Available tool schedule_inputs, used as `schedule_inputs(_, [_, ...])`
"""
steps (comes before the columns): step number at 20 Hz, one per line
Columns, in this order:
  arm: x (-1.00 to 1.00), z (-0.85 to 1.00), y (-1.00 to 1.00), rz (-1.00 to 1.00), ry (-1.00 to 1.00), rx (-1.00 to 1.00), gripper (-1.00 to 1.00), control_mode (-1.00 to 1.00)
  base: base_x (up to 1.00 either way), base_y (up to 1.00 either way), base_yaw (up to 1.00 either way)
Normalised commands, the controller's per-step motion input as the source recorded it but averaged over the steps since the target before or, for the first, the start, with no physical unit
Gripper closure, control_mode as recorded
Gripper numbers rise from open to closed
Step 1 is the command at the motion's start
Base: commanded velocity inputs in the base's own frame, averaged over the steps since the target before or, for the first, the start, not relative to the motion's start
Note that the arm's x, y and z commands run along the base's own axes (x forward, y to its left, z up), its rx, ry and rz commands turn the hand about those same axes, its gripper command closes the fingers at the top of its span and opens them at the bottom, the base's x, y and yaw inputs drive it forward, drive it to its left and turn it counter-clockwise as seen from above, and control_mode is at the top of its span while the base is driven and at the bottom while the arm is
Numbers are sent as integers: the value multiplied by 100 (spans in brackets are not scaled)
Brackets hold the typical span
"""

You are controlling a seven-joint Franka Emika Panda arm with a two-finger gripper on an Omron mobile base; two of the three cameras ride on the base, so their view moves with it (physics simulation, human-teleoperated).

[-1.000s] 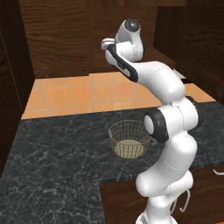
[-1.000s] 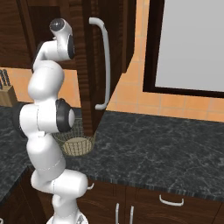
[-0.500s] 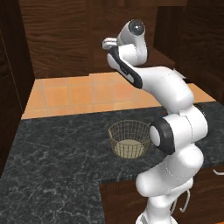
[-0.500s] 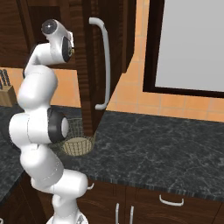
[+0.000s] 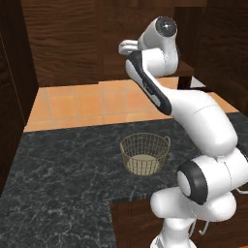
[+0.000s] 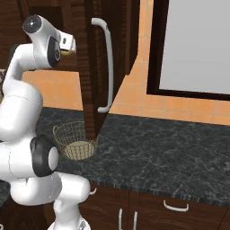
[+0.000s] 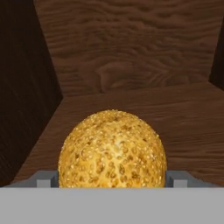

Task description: Open the cabinet, pick up the bread from the cabinet and place it in the basket. Then move the basket to the dining counter.

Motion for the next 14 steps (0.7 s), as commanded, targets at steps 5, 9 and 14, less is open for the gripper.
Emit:
schedule_inputs(5, [-100, 0, -5, 0, 0, 0, 100, -100, 0, 0, 0])
schedule_inputs(9, [-100, 0, 0, 0, 0, 0, 100, -100, 0, 0, 0])
schedule_inputs(14, [-99, -10, 0, 0, 5, 0, 100, -100, 0, 0, 0])
